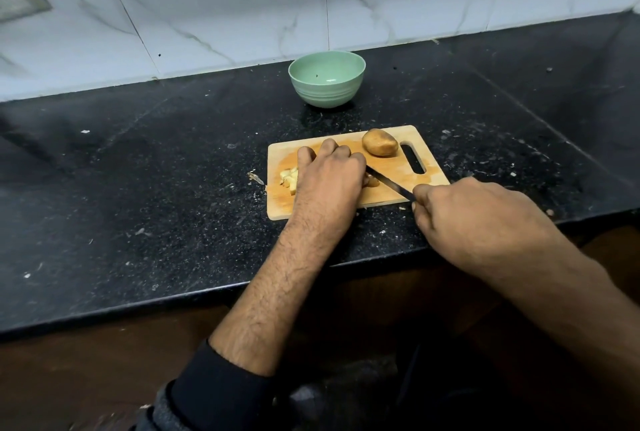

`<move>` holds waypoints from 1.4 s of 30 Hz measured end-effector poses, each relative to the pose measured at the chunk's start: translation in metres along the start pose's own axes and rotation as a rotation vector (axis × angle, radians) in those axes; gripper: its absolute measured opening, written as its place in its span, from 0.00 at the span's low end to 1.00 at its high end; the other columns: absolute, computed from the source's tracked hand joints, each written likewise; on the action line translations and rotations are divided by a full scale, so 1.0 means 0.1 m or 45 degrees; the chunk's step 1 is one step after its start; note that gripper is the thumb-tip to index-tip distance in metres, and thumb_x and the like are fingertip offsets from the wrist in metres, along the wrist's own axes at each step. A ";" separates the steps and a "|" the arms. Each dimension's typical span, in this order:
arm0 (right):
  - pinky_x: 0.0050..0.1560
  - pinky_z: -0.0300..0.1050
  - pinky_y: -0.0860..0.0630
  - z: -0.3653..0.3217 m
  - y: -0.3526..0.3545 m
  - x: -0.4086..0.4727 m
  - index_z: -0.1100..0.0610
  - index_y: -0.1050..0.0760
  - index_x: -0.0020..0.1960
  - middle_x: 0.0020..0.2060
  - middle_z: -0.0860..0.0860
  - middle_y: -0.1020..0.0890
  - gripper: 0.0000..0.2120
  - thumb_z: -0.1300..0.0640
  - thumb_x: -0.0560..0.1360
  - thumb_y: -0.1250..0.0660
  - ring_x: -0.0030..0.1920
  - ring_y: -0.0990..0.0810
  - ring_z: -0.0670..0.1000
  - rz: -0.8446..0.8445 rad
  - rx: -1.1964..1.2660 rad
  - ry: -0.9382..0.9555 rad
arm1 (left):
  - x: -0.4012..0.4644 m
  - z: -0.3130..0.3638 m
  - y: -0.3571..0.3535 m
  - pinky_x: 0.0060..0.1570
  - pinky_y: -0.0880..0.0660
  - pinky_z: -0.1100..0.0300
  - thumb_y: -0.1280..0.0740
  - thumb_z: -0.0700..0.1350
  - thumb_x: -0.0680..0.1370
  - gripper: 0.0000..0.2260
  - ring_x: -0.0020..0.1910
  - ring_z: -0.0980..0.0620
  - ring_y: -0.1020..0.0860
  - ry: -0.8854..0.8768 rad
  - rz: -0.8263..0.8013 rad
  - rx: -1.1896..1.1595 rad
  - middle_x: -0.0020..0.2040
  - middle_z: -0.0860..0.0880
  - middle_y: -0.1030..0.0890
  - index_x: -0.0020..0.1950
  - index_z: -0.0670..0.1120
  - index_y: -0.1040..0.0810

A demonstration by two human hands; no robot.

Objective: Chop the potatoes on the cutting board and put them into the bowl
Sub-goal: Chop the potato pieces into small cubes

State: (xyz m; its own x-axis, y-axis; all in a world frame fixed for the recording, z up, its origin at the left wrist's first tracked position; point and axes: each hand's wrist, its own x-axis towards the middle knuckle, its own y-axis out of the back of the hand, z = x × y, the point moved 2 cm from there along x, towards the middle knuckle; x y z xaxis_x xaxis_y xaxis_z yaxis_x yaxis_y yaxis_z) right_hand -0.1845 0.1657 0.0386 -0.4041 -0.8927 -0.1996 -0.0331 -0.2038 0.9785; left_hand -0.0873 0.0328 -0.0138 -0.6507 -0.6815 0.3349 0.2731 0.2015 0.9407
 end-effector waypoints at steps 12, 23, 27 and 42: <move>0.44 0.49 0.29 0.02 -0.02 0.08 0.44 0.29 0.64 0.37 0.47 0.30 0.14 0.45 0.85 0.51 0.43 0.27 0.52 -0.071 0.029 0.018 | 0.03 0.02 0.03 0.54 0.41 0.49 0.37 0.48 0.82 0.05 0.58 0.51 0.31 0.038 -0.019 -0.055 0.51 0.54 0.23 0.51 0.50 0.22; 0.49 0.47 0.24 0.07 -0.21 0.27 0.48 0.27 0.62 0.40 0.46 0.25 0.13 0.47 0.86 0.48 0.43 0.24 0.49 -0.180 0.222 0.148 | -0.07 -0.01 -0.06 0.49 0.47 0.52 0.35 0.53 0.81 0.06 0.57 0.53 0.30 0.177 0.091 -0.160 0.50 0.56 0.21 0.49 0.53 0.19; 0.42 0.44 0.28 0.24 -0.25 0.05 0.46 0.30 0.59 0.41 0.46 0.25 0.11 0.46 0.86 0.50 0.40 0.25 0.45 -0.271 0.230 0.122 | -0.11 -0.02 -0.12 0.51 0.47 0.53 0.34 0.53 0.80 0.06 0.58 0.53 0.30 0.220 0.142 -0.232 0.52 0.56 0.21 0.50 0.53 0.19; 0.49 0.50 0.25 0.01 -0.16 0.09 0.45 0.29 0.63 0.39 0.46 0.28 0.14 0.44 0.85 0.50 0.46 0.24 0.52 -0.132 0.186 0.053 | -0.13 0.00 -0.15 0.51 0.46 0.54 0.35 0.49 0.81 0.06 0.58 0.51 0.30 0.239 0.163 -0.202 0.53 0.54 0.22 0.53 0.52 0.19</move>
State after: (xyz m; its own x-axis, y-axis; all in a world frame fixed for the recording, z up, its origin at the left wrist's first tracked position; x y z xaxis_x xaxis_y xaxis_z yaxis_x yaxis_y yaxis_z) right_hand -0.1882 0.1615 0.0218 -0.3539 -0.8863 -0.2986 -0.2065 -0.2374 0.9492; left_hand -0.0827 0.0391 -0.0321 -0.4650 -0.7789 0.4209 0.4619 0.1921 0.8659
